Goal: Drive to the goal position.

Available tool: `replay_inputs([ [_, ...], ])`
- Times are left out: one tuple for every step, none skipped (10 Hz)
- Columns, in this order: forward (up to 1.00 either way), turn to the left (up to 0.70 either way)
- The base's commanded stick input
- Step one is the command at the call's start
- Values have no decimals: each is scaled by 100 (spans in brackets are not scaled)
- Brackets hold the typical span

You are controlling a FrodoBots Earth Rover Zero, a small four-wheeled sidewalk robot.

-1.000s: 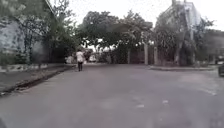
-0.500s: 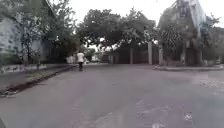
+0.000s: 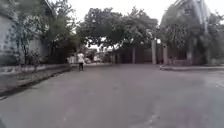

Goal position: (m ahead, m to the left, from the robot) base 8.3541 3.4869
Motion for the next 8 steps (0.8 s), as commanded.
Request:
replay_inputs([
  [100, 2],
  [100, 2],
  [100, 2],
  [100, 2],
  [100, 2],
  [100, 2],
  [100, 2],
  [100, 2],
])
